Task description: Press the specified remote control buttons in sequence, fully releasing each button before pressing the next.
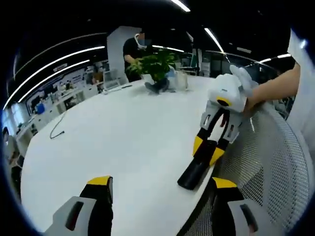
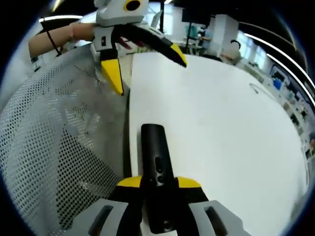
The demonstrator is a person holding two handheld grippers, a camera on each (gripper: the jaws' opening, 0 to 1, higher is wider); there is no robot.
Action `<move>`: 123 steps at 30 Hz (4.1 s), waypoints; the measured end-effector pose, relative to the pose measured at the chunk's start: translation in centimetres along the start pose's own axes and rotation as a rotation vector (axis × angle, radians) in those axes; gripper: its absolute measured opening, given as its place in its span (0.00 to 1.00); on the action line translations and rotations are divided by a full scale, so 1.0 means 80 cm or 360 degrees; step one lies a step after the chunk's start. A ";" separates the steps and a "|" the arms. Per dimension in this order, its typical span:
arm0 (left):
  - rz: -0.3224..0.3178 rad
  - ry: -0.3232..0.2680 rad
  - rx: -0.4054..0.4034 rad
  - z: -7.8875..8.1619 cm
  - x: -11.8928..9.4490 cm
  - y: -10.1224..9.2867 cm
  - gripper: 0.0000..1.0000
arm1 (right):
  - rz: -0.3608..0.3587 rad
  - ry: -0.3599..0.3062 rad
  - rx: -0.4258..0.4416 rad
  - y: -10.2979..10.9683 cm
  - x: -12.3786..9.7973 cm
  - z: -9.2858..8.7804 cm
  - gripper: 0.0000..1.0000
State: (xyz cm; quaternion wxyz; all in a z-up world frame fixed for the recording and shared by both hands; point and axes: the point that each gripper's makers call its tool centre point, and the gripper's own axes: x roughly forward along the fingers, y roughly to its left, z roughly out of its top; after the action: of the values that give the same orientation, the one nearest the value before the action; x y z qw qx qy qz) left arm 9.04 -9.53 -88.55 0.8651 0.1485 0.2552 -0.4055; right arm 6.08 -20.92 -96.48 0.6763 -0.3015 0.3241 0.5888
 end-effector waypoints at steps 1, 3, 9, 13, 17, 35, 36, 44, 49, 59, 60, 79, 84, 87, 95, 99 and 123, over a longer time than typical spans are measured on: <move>0.0052 -0.0040 -0.0017 0.002 -0.004 0.007 0.90 | -0.0001 -0.0001 0.0002 0.000 0.000 0.000 0.21; 0.0129 -0.0150 -0.0065 0.014 -0.010 0.017 0.95 | -0.0004 -0.0003 0.0008 0.000 0.000 -0.001 0.21; 0.0353 -0.0517 -0.0203 0.052 -0.033 0.041 1.00 | -0.0012 -0.0007 0.0022 0.001 0.000 0.000 0.21; 0.0423 -0.0845 -0.0220 0.085 -0.053 0.045 1.00 | -0.0014 -0.0013 0.0038 0.001 0.000 0.000 0.21; 0.0500 -0.1059 -0.0156 0.107 -0.072 0.045 1.00 | -0.0015 -0.0022 0.0055 0.000 0.001 0.001 0.21; 0.0921 -0.0943 -0.0247 0.074 -0.093 0.088 1.00 | -0.0012 -0.0042 0.0058 -0.002 0.004 0.002 0.22; 0.0946 -0.0882 -0.0223 0.068 -0.091 0.090 1.00 | -0.0011 -0.0039 0.0054 -0.002 0.003 0.003 0.22; 0.0922 -0.0822 -0.0212 0.062 -0.084 0.090 1.00 | 0.0003 -0.0006 0.0031 -0.003 0.004 0.003 0.21; 0.0920 -0.0789 -0.0245 0.057 -0.082 0.093 1.00 | 0.0034 0.0013 0.0023 -0.006 0.003 0.004 0.21; 0.0904 -0.0753 -0.0280 0.051 -0.078 0.094 1.00 | 0.0073 0.0002 0.0026 -0.012 0.003 0.004 0.21; 0.0904 -0.0747 -0.0279 0.050 -0.077 0.094 1.00 | 0.0074 0.0003 0.0023 -0.013 0.004 0.004 0.21; 0.0874 -0.0726 -0.0293 0.047 -0.074 0.090 0.98 | 0.0083 0.0032 -0.0028 -0.049 0.008 0.005 0.21; 0.0867 -0.0712 -0.0323 0.044 -0.072 0.091 0.98 | 0.0080 0.0027 -0.0015 -0.063 0.010 0.007 0.21; 0.0858 -0.0698 -0.0318 0.043 -0.070 0.090 0.98 | 0.0070 0.0020 -0.0016 -0.071 0.012 0.008 0.21; 0.0852 -0.0708 -0.0364 0.042 -0.071 0.091 0.97 | 0.0069 0.0026 -0.0035 -0.087 0.014 0.008 0.21; 0.0857 -0.0698 -0.0371 0.041 -0.071 0.091 0.97 | 0.0076 0.0014 -0.0047 -0.096 0.016 0.010 0.22; 0.0835 -0.0738 -0.0425 0.044 -0.074 0.090 0.95 | 0.0098 0.0117 -0.0090 -0.131 0.020 0.015 0.22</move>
State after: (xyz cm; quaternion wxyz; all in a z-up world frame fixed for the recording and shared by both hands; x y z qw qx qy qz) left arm 12.54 -2.92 -81.98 0.9862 -0.0009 0.0564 -0.1559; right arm 16.70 -20.29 -96.74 0.6367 -0.3317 0.3411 0.6068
